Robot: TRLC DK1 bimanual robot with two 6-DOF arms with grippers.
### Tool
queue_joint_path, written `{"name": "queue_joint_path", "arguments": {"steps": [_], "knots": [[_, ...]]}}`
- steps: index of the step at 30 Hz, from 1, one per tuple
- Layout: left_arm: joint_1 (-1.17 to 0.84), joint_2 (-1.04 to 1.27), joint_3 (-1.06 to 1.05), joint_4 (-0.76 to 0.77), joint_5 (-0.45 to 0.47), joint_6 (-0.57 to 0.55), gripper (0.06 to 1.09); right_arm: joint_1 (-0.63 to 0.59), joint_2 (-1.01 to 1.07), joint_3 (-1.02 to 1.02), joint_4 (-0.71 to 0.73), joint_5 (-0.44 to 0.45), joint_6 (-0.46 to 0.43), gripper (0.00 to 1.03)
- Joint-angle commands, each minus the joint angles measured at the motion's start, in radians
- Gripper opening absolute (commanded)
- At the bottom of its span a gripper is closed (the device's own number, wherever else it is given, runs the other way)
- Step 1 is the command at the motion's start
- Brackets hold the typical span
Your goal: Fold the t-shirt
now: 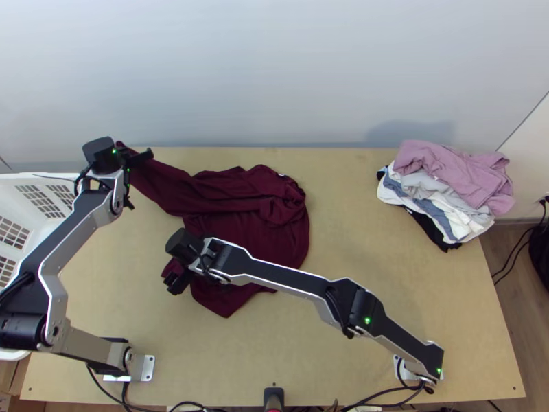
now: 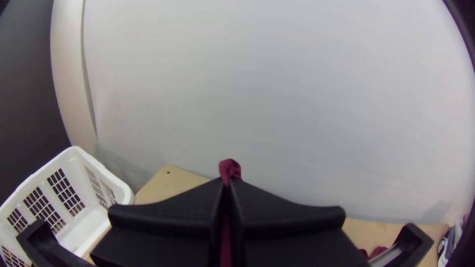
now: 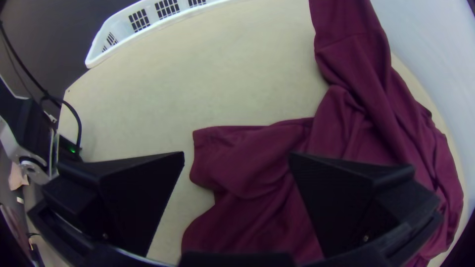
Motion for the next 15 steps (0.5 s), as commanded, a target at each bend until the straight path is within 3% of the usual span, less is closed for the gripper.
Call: {"name": "queue_joint_path", "arguments": {"steps": [1, 4, 6, 10, 11, 15], "knots": [[-0.001, 0.151, 0.128, 0.063, -0.021, -0.010, 0.10, 0.001, 0.025, 0.039, -0.069, 0.002, 0.017, 0.98], [-0.007, 0.256, 0.221, 0.079, -0.061, -0.020, 0.12, -0.017, -0.003, 0.030, -0.121, 0.003, 0.050, 0.98], [-0.009, 0.299, 0.263, 0.086, -0.066, -0.036, 0.48, -0.042, -0.027, 0.024, -0.132, 0.003, 0.103, 0.98], [-0.009, 0.322, 0.344, -0.001, -0.064, -0.073, 0.98, -0.091, -0.066, 0.030, -0.130, 0.007, 0.170, 0.98], [-0.007, 0.315, 0.353, -0.012, -0.063, -0.073, 1.05, -0.102, -0.076, 0.035, -0.130, 0.011, 0.172, 0.98], [0.009, 0.236, 0.356, -0.036, -0.047, -0.074, 1.05, -0.163, -0.121, 0.042, -0.124, 0.033, 0.213, 0.98]]}}
